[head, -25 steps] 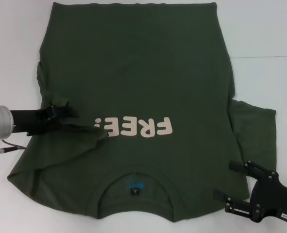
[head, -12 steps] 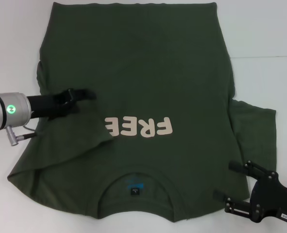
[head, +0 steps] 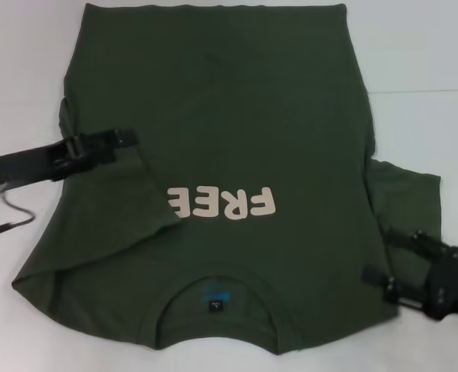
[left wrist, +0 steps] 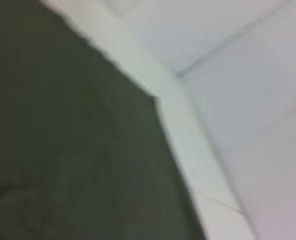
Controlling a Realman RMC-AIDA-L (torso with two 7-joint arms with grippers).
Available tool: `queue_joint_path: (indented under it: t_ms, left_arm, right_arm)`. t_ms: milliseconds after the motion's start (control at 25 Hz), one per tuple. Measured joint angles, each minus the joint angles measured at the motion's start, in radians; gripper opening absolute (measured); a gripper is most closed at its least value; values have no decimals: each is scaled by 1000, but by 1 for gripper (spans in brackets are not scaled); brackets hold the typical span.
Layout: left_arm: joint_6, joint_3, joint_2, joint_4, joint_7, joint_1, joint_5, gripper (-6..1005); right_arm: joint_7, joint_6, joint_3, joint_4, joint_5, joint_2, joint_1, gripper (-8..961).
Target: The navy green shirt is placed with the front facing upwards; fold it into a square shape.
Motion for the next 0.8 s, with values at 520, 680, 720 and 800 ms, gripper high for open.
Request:
queue_joint_path:
  t_ms: [520,680,720,800]
  left_arm:
    - [420,-139,7,143,483,143,103,770]
    - [437,-138,-10,169,635,173,132,773]
    - [441,-139,-14,178,667,182,132,773]
    - [454,-142,-25,198,743,202,132,774]
  right_arm:
    - [1103,-112,-49,-520,-251,-78,190,889]
    - [1323,-135,-53,-589,-406,-108,271,886]
    - [1369,-141,-53,-605,-439,-113,286,885]
    - [1458,-161,-55,-636,-512,-119,315,883]
